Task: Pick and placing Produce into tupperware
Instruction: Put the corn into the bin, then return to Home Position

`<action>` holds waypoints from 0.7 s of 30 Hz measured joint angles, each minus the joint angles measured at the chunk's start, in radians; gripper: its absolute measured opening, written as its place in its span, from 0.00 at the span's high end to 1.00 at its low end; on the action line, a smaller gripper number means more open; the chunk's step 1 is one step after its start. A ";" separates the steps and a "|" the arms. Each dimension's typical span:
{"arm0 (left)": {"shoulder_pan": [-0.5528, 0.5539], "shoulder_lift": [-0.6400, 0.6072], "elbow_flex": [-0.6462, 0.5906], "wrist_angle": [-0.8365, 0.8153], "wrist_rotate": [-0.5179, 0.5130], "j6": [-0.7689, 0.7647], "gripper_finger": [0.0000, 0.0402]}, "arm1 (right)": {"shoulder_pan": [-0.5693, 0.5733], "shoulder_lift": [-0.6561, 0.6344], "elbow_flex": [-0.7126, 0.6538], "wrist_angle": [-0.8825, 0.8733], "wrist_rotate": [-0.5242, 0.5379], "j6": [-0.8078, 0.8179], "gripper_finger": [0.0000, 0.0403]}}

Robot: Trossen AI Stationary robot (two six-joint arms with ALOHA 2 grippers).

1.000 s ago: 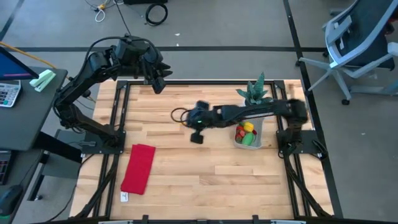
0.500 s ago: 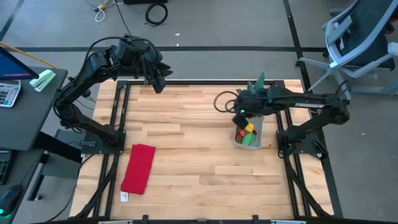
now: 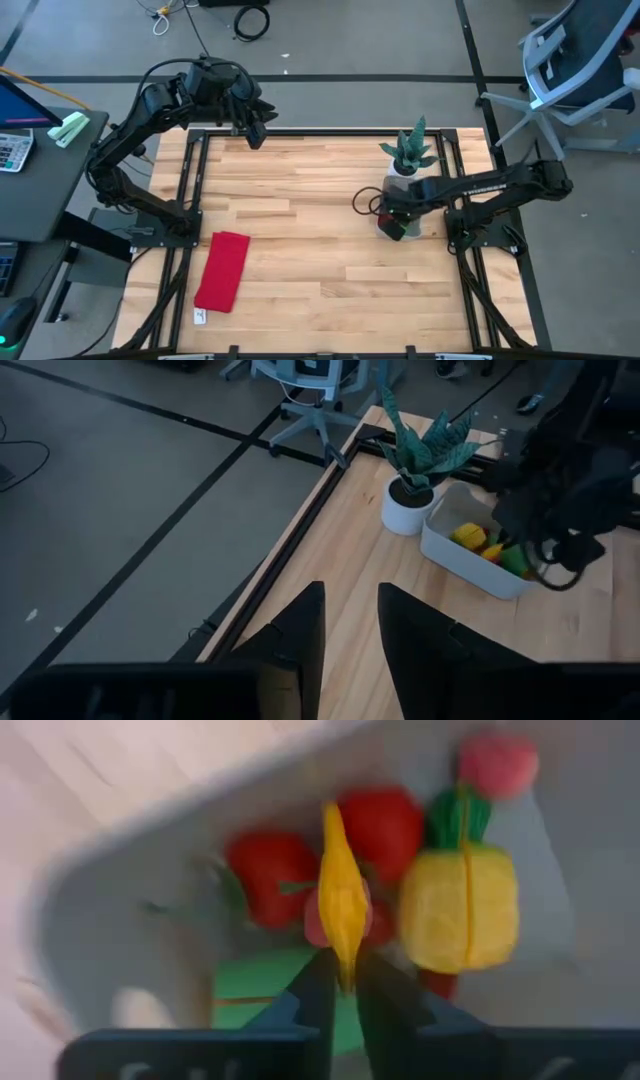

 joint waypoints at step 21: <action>0.003 -0.195 0.063 -0.299 -0.141 0.075 0.77 | 0.051 -0.198 0.600 -0.274 0.073 -0.228 0.63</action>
